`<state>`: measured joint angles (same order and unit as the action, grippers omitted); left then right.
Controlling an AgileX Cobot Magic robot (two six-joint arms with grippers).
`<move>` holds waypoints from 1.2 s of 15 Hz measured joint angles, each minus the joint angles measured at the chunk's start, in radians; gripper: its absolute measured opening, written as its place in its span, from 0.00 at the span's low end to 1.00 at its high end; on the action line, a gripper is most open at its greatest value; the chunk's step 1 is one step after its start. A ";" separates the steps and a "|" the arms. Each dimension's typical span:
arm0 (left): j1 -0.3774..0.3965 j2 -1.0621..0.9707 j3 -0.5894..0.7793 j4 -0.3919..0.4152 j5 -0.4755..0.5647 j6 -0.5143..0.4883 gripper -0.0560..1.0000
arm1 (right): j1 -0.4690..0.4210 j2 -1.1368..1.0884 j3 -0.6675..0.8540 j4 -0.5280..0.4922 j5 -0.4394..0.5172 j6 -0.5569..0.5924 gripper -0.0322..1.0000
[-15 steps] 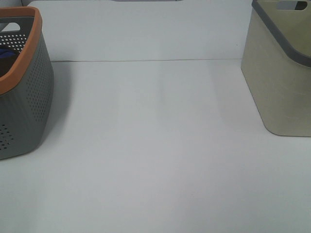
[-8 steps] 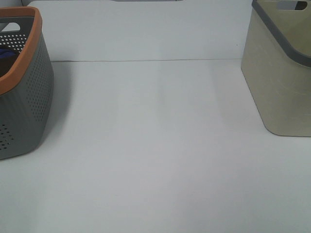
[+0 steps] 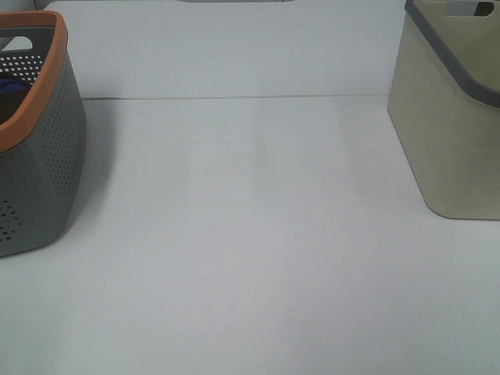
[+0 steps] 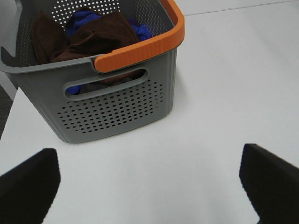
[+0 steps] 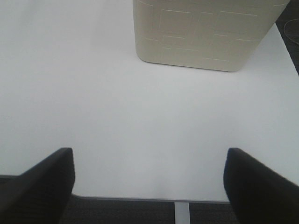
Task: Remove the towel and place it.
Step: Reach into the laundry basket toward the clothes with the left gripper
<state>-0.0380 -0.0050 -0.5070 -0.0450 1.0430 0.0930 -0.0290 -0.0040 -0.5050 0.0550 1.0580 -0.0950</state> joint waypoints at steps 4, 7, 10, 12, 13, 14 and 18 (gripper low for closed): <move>0.000 0.000 0.000 0.000 0.000 0.000 0.99 | 0.000 0.000 0.000 0.000 0.000 0.000 0.86; 0.000 0.000 0.000 0.000 0.000 0.000 0.99 | 0.000 0.000 0.000 0.000 0.000 0.000 0.86; 0.000 0.000 0.000 0.000 0.000 0.000 0.99 | 0.000 0.000 0.000 0.000 0.000 0.000 0.86; 0.000 0.000 0.000 0.000 0.000 0.000 0.99 | 0.000 0.000 0.000 0.000 0.000 0.000 0.86; 0.000 0.000 0.000 0.000 0.000 0.000 0.99 | 0.000 0.000 0.000 0.000 0.000 0.000 0.86; 0.000 0.000 0.000 0.000 0.000 0.000 0.99 | 0.000 0.000 0.000 0.000 0.000 0.000 0.86; 0.000 0.000 0.000 0.000 0.000 0.000 0.99 | 0.000 0.000 0.000 0.000 0.000 0.000 0.86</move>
<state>-0.0380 -0.0050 -0.5070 -0.0450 1.0430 0.0930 -0.0290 -0.0040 -0.5050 0.0550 1.0580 -0.0950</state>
